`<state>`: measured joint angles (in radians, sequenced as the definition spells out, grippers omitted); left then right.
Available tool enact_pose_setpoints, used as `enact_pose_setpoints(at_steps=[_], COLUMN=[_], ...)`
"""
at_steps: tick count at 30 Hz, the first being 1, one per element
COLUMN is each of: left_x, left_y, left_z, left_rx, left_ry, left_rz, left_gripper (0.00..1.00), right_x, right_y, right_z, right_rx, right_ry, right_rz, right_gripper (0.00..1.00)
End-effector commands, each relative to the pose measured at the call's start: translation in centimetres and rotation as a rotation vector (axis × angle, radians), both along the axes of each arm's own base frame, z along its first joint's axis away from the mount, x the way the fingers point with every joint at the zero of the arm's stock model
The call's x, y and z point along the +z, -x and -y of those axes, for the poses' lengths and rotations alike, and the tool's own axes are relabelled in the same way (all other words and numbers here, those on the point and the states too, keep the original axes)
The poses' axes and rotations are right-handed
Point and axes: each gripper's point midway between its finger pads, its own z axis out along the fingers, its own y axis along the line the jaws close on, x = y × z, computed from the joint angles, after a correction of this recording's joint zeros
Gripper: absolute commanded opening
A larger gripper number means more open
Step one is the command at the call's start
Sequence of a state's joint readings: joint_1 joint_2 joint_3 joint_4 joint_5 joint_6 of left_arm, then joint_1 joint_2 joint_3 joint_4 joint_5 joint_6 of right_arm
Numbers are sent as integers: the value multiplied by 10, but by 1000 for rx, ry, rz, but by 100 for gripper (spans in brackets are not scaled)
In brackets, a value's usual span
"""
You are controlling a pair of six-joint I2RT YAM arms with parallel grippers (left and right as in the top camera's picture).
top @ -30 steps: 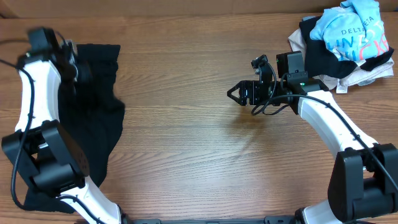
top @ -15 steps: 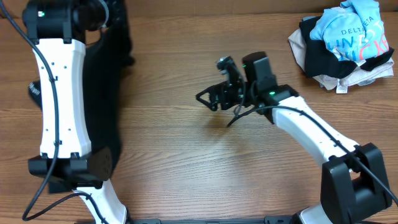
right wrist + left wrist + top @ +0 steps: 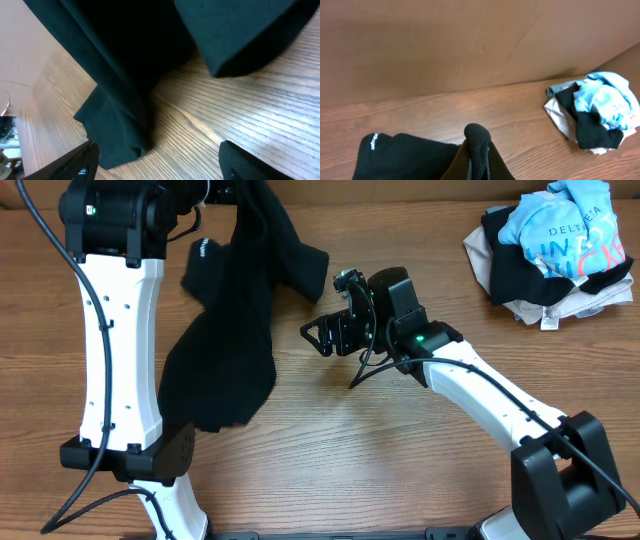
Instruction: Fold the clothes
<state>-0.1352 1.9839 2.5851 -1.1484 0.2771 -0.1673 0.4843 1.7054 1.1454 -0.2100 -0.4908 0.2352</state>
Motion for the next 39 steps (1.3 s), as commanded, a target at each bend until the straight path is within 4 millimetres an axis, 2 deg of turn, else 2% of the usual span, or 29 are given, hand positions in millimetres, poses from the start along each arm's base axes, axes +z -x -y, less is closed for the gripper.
enact_pose_setpoints(at_steps=[1,6,10,16,24,33,39], left_x=[21,27,41,65,85,104,128], left_y=[4,6,11,26,41,47,55], left_z=[9,18,19,21,22,21,19], left_rx=[-1,-17,-28,-50,-71,-72,-64], left_ry=[47,56,67,92,107,117,155], left_rz=[48,64,97,144,189,251,316], left_gripper=[4,4,4,4,4,4,4], right_x=[5,-1,-8,-37,-40,-57,-58], right_y=[-3,0,3,-2,-9,14,22], right_z=[-10,-23,-43,-60,-74,-102,-108], right_rx=[-19,-75,-96,-200,-271,-200,-183], right_ry=[27,58,46,26,-82,-73,-69], right_rz=[41,44,46,-31,-98,-117,-118], right_gripper=[80,83,86,86,86,79,77])
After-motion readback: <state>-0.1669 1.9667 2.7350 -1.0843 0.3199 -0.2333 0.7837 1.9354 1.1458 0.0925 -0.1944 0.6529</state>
